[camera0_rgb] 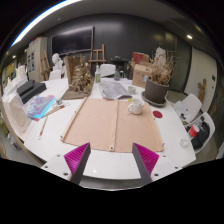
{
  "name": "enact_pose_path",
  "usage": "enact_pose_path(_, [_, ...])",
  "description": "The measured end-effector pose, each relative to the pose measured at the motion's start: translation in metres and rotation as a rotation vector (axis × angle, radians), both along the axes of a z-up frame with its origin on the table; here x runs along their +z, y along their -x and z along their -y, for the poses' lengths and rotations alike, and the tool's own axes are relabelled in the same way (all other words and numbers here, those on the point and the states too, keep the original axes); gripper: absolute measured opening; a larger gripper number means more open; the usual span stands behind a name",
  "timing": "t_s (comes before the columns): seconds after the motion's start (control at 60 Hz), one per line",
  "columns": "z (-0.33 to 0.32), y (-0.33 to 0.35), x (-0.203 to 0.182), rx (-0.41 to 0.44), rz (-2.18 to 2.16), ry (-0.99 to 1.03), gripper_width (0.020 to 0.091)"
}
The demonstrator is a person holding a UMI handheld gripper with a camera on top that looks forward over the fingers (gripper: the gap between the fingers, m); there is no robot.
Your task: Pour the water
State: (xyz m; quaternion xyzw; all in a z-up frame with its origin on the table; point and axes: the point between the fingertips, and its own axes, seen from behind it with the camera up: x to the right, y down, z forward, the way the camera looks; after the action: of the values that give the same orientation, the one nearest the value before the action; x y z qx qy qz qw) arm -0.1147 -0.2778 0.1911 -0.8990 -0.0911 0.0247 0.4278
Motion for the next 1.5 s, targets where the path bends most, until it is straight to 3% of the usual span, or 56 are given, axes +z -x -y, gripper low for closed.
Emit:
enact_pose_path(0.133, [-0.002, -0.036, -0.006, -0.075, 0.006, 0.004, 0.085])
enact_pose_path(0.583, [-0.021, -0.285, -0.065, -0.251, 0.07, -0.055, 0.0851])
enact_pose_path(0.833, [-0.074, -0.406, -0.105, -0.289, 0.056, -0.142, 0.086])
enact_pose_path(1.1, [-0.159, -0.461, -0.134, -0.31, -0.029, -0.186, 0.0853])
enact_pose_path(1.2, [-0.183, -0.464, -0.139, -0.295, -0.048, -0.202, 0.0782])
enact_pose_path(1.283, [-0.197, -0.464, -0.144, -0.279, -0.054, -0.21, 0.0638])
enact_pose_path(1.333, [-0.202, -0.465, -0.144, -0.278, -0.047, -0.217, 0.0489])
enact_pose_path(1.5, [-0.205, -0.471, -0.144, -0.299, -0.038, -0.23, 0.0326])
